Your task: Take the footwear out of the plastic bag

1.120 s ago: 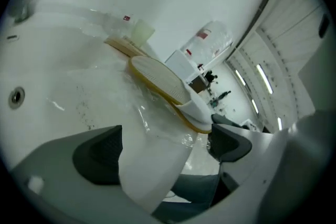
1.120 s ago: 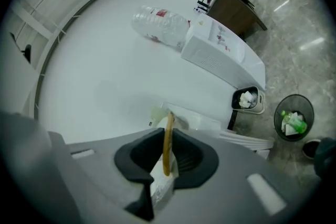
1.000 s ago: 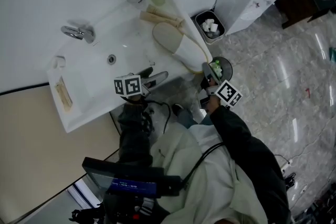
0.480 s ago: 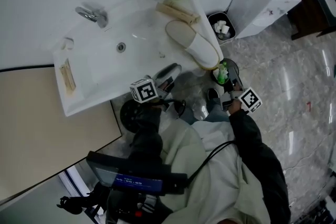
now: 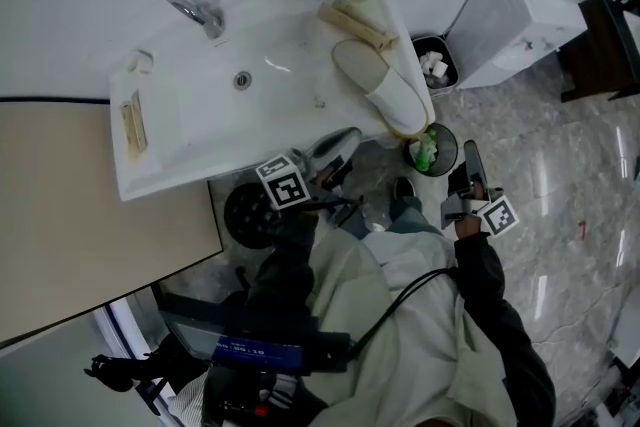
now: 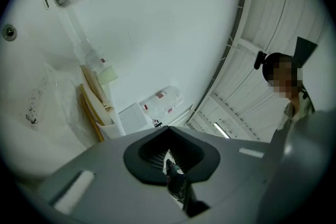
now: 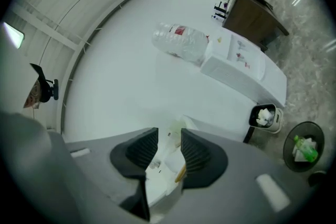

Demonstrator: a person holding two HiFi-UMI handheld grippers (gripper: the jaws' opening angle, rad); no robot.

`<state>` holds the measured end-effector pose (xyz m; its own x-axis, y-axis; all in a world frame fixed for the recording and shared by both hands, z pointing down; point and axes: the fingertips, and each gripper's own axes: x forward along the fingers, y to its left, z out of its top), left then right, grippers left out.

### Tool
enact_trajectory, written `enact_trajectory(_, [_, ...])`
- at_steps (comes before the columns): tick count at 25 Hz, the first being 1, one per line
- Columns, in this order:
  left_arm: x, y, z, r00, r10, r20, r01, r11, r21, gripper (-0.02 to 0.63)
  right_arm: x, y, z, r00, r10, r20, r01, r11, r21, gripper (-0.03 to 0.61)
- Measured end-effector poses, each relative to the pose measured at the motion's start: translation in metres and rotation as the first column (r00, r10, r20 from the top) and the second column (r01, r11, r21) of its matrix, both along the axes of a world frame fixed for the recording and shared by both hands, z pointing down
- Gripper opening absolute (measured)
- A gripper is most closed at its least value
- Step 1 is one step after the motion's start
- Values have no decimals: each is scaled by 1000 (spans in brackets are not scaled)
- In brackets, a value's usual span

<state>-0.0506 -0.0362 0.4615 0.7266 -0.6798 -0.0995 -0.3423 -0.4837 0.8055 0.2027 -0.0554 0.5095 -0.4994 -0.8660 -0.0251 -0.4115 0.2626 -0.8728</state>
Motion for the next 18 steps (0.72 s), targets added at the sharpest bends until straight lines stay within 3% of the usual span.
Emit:
enact_trajectory(4, [2,8,-18,999,-16,-46,19,999,49,8,-40,-9,-28,987,-148,-69,154,985,78,124])
enact_trajectory(9, [-7,26,-19,990,-109,-91,112,993,37,8,-92,-1,-48,934,-297,-200,323,940,111,120])
enact_trajectory(14, [-29,44,-4,950,-271,-154,271,962,-26,8,-131,18,-33,879,-408,-245,430,902,42,110])
enact_trajectory(18, [-42,55,18,918,-362,-165,347,931,-110,8,-148,26,-21,846,-463,-266,478,878,-8,107])
